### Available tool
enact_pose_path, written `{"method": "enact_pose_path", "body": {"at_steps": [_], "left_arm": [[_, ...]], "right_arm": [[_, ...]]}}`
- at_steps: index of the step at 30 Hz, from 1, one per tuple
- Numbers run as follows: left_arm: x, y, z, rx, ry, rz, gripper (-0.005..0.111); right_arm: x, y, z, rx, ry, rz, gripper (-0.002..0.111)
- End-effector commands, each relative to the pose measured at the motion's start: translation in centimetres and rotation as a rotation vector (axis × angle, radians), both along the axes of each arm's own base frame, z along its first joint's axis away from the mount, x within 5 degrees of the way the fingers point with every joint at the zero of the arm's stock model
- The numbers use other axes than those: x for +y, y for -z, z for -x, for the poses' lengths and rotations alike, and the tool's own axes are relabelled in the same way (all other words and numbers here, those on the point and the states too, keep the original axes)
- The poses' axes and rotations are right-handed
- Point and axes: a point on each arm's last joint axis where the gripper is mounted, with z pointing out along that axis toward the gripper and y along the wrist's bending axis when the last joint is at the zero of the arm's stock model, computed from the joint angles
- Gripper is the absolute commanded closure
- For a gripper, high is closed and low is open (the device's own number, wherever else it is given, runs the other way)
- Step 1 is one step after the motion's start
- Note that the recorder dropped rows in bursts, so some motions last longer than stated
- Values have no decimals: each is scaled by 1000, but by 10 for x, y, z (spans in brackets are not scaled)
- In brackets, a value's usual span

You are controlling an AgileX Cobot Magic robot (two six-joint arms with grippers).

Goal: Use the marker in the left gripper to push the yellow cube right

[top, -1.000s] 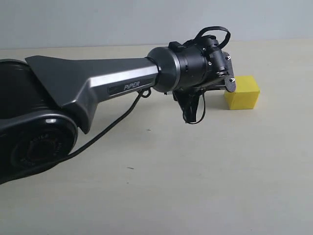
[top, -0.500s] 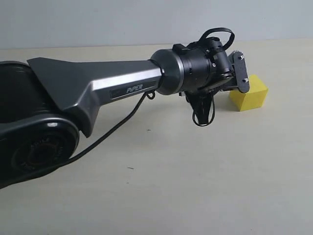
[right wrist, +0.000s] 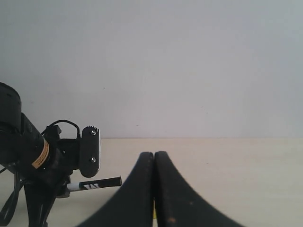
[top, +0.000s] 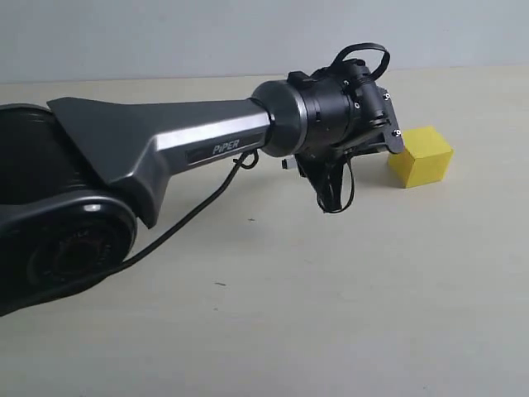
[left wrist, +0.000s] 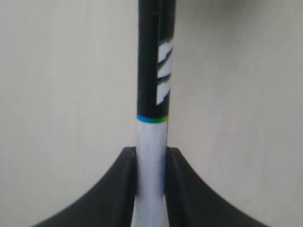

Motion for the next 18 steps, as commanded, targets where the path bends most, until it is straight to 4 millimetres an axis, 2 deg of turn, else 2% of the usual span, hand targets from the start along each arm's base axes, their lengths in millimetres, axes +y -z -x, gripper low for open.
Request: {"method": "enact_pose_path", "body": {"at_steps": [1,6,11,18], "left_arm": [[-7,0,-5,-7,-27,25,107],[-11,8,-7,-3,-25,22,107],[-26,5,-6,-46,24,141,107],[-19,6,-5,-30,-11,78,107]], "right_arm": [[0,1,0,-6,6,4,108],[0,1,0,-6,6,4,108],[0,1,0,-6,6,4,108],[0,1,0,-6,6,4,108]]}}
